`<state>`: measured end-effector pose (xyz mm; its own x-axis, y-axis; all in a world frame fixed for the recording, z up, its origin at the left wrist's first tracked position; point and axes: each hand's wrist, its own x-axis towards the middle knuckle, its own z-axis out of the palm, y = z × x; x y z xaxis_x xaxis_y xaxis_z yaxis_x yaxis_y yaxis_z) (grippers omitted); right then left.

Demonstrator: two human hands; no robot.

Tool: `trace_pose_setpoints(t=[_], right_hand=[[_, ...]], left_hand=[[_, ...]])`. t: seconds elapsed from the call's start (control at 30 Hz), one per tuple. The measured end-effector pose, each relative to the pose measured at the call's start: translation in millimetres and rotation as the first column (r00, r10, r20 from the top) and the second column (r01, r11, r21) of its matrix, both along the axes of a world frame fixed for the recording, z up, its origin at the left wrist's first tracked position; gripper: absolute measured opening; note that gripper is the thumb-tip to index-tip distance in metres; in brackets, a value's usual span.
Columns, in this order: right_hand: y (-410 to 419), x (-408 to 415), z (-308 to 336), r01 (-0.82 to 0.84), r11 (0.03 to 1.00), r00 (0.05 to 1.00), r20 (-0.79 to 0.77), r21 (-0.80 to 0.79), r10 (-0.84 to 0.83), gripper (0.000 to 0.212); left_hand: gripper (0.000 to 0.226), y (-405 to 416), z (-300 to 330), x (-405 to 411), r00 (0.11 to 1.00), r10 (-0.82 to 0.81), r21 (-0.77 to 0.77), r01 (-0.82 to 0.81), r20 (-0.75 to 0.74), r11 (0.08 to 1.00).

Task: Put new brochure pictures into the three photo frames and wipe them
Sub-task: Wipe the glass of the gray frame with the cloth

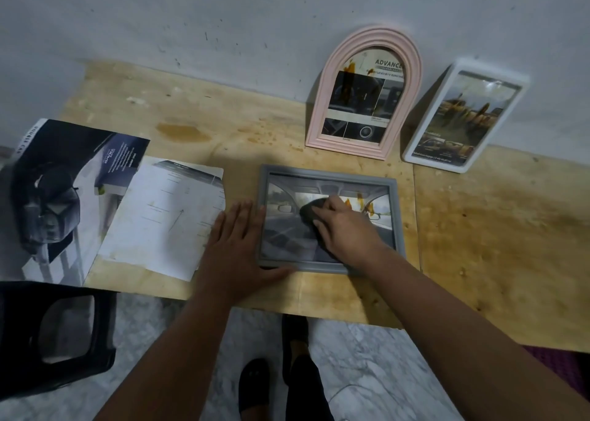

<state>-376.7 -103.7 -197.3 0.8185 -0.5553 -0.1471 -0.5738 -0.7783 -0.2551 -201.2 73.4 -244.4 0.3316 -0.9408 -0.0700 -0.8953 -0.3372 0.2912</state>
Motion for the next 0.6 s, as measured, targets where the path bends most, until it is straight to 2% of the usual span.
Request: trace_pose_setpoints(t=[0.13,0.2,0.27,0.3,0.37,0.43,0.53,0.6], right_hand=[[15.8,-26.2,8.2,-0.149,0.985,0.987,-0.045,0.088,0.154,0.038],[8.2,-32.7,21.4,-0.163,0.953,0.981,-0.06,0.255,0.184,0.036],[-8.8,-28.7,36.2,-0.094,0.902,0.995,0.001,0.421,0.103,0.031],[-19.7,-24.0,41.2,-0.031,0.899,0.999,0.053,0.438,0.008,0.029],[-42.7,-12.1,40.0,0.12,0.931,0.971,0.153,0.344,-0.182,0.029],[-53.1,-1.8,25.4,0.237,0.946,0.944,0.177,0.223,-0.278,0.031],[-42.7,0.4,1.5,0.232,0.961,0.965,0.087,0.152,-0.247,0.034],[-28.0,-7.3,-0.3,0.221,0.963,0.969,0.081,0.155,-0.235,0.034]], left_hand=[[0.125,0.9,0.4,0.1,1.0,-0.002,0.006,0.002,-0.003,1.0],[0.125,0.6,1.1,-0.1,1.0,0.002,0.005,-0.002,-0.007,1.0],[0.126,0.1,2.1,0.0,1.0,0.006,0.0,-0.006,-0.015,1.0],[0.127,0.1,2.7,-0.2,1.0,0.005,0.0,-0.005,-0.019,1.0],[0.127,0.2,3.4,-0.8,1.0,0.006,0.001,-0.006,-0.019,1.0],[0.128,0.2,3.2,-1.3,1.0,0.015,0.0,-0.015,-0.013,1.0],[0.127,-0.5,1.8,-2.0,1.0,0.023,-0.011,-0.023,-0.01,1.0],[0.125,-0.7,2.1,-2.2,1.0,0.018,-0.022,-0.018,-0.016,1.0]])
